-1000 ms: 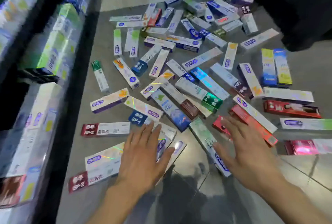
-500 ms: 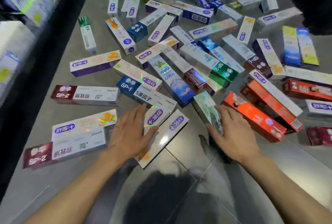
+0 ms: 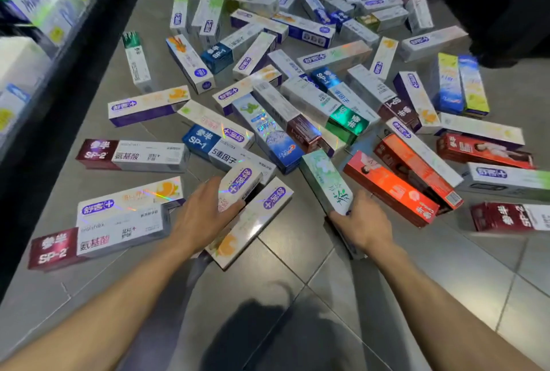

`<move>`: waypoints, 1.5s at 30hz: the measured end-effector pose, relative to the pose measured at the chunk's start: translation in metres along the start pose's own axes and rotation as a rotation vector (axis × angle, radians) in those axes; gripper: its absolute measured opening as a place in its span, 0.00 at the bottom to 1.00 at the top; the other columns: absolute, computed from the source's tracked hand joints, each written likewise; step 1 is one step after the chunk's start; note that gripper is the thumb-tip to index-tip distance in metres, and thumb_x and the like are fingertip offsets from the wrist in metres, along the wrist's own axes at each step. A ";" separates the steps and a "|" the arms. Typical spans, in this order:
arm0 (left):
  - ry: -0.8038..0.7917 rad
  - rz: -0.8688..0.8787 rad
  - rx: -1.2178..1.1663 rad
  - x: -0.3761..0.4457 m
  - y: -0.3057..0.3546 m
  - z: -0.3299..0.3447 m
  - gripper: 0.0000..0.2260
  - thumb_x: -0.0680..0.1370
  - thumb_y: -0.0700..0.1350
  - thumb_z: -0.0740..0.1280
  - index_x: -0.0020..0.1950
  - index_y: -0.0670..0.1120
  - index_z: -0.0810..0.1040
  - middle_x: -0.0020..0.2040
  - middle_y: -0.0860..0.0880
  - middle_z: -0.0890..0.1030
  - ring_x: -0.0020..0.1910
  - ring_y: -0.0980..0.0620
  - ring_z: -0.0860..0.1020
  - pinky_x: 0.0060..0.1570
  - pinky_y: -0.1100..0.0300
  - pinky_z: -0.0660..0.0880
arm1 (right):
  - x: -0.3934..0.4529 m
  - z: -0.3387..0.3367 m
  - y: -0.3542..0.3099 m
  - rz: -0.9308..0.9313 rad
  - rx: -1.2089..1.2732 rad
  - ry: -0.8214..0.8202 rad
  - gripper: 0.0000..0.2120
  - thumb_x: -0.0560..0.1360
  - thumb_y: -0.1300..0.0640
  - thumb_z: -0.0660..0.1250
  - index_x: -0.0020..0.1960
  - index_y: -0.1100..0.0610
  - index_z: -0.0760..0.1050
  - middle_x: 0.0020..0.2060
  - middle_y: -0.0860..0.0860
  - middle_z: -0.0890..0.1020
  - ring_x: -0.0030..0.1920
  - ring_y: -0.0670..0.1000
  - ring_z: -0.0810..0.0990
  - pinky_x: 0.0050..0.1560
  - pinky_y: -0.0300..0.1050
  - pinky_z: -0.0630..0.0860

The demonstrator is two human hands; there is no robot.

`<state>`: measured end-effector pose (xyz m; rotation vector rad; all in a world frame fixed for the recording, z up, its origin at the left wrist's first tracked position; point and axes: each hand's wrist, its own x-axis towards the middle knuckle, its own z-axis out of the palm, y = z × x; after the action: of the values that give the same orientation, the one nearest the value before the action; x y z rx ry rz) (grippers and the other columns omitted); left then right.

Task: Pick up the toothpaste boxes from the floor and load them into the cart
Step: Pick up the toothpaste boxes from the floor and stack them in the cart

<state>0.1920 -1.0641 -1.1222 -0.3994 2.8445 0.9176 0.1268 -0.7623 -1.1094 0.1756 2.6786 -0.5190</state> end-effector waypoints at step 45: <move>0.318 0.328 -1.032 -0.263 0.680 -0.750 0.25 0.78 0.44 0.73 0.73 0.51 0.69 0.56 0.57 0.83 0.53 0.63 0.81 0.50 0.67 0.76 | -0.510 -0.850 -0.340 -0.703 0.927 0.213 0.30 0.73 0.55 0.76 0.71 0.44 0.67 0.60 0.37 0.81 0.61 0.40 0.80 0.60 0.45 0.76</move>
<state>0.2197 -0.9193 -0.0862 -0.1525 2.4493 2.5585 0.2135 -0.7746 -0.0648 -0.5042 2.4035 -2.0149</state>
